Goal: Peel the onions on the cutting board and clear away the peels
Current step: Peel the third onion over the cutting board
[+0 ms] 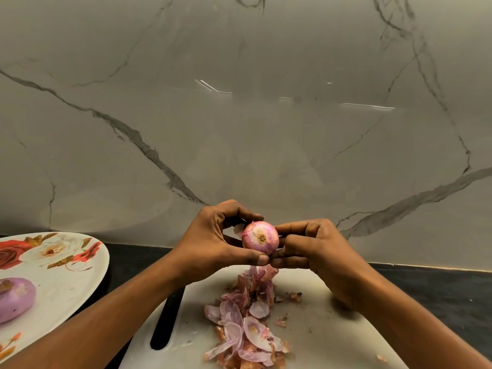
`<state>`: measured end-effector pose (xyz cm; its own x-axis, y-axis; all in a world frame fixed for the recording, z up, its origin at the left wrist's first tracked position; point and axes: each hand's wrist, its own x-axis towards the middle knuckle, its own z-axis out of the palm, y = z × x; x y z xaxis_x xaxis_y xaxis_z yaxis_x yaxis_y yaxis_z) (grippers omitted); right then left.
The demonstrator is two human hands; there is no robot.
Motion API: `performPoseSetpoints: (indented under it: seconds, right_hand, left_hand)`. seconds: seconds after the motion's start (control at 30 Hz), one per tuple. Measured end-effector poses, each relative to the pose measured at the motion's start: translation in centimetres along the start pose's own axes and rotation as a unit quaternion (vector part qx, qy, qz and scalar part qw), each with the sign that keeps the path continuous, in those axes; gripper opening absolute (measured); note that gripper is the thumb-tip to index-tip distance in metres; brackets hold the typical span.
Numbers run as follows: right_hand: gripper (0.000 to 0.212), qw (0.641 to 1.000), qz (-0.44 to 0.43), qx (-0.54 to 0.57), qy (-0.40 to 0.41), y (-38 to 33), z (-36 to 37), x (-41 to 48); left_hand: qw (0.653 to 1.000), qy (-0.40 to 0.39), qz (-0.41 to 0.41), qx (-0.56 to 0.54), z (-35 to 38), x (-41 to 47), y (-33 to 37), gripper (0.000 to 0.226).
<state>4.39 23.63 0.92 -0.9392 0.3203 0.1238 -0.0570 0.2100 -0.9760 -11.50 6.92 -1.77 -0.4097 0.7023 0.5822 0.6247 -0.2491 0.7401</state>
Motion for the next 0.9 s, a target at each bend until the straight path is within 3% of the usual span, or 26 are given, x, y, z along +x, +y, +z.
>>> performPoseSetpoints:
  seconds: [0.53, 0.83, 0.9]
  right_hand:
    - [0.019, 0.999, -0.020, -0.042, 0.008, 0.28, 0.36, -0.29]
    - [0.027, 0.996, -0.040, -0.067, 0.033, 0.16, 0.05, 0.02]
    - [0.019, 0.995, -0.052, -0.074, 0.045, 0.08, -0.22, 0.12]
  left_hand:
    - [0.999, 0.001, 0.014, 0.049, -0.07, -0.02, -0.30, 0.058]
    - [0.999, 0.026, 0.005, 0.041, -0.21, 0.03, -0.17, 0.060]
    - [0.998, 0.032, 0.006, 0.058, -0.24, 0.06, -0.27, 0.059]
